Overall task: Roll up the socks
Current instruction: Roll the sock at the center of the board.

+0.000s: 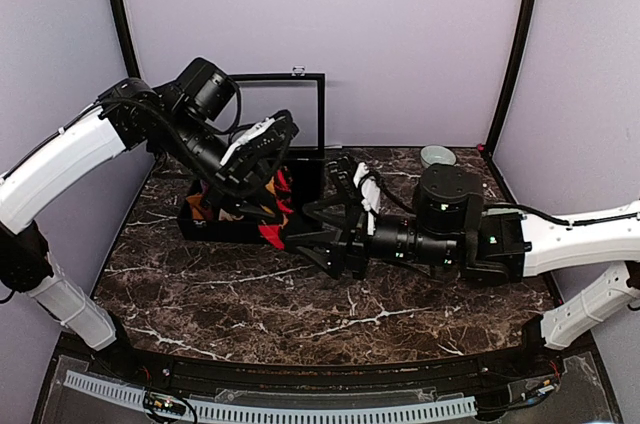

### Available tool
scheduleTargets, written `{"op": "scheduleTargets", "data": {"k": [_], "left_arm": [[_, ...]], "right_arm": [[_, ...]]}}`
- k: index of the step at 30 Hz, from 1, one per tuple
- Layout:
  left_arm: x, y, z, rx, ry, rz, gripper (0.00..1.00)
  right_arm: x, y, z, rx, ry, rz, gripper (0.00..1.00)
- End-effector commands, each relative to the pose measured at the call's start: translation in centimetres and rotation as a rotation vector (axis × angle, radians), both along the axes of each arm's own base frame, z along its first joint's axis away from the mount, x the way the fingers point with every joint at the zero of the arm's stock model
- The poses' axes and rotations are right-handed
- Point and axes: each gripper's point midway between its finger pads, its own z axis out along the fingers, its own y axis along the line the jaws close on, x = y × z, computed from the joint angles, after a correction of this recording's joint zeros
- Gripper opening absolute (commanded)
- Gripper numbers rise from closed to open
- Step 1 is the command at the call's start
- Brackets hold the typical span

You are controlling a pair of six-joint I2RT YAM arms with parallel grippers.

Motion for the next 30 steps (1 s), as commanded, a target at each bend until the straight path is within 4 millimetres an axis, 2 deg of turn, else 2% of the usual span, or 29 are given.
{"op": "scheduleTargets", "data": {"k": [1, 3, 4, 6, 9, 14, 17, 20, 22, 23, 30], "left_arm": [[-2.5, 0.9, 1.9, -0.048, 0.083, -0.095, 0.00], [-3.2, 1.3, 1.9, -0.052, 0.090, -0.121, 0.00], [-3.4, 1.5, 1.7, -0.052, 0.092, -0.132, 0.00], [-3.9, 1.8, 1.5, -0.051, 0.097, -0.153, 0.00], [-4.2, 1.9, 1.2, -0.034, 0.123, -0.172, 0.00], [-4.8, 1.9, 1.6, -0.036, 0.185, -0.209, 0.00], [-4.7, 1.9, 1.5, -0.035, 0.175, -0.209, 0.00], [-4.4, 2.0, 0.9, -0.023, 0.143, -0.195, 0.00], [-4.5, 2.1, 0.8, -0.025, 0.133, -0.192, 0.00], [-4.5, 2.1, 0.9, -0.031, 0.133, -0.196, 0.00], [-5.8, 2.5, 1.8, -0.054, 0.196, -0.257, 0.00]], "right_arm": [[1.0, -0.4, 0.4, -0.050, -0.022, -0.003, 0.54], [1.1, -0.6, 1.0, -0.032, -0.011, 0.048, 0.23], [1.4, -0.8, 1.3, -0.023, -0.007, 0.052, 0.17], [2.0, -1.2, 1.9, -0.005, -0.004, 0.043, 0.16], [2.3, -0.9, 2.3, 0.001, -0.010, 0.041, 0.07], [1.9, 0.7, 2.9, 0.012, -0.012, 0.090, 0.06], [2.4, 0.2, 2.6, 0.000, -0.016, 0.057, 0.05], [3.0, -2.1, 4.4, 0.068, -0.046, -0.027, 0.24], [2.6, -3.4, 6.2, 0.156, -0.038, -0.032, 0.55], [1.9, -3.5, 6.9, 0.182, -0.041, 0.004, 0.61], [-2.4, -0.3, 8.3, 0.193, -0.088, 0.317, 0.57]]}}
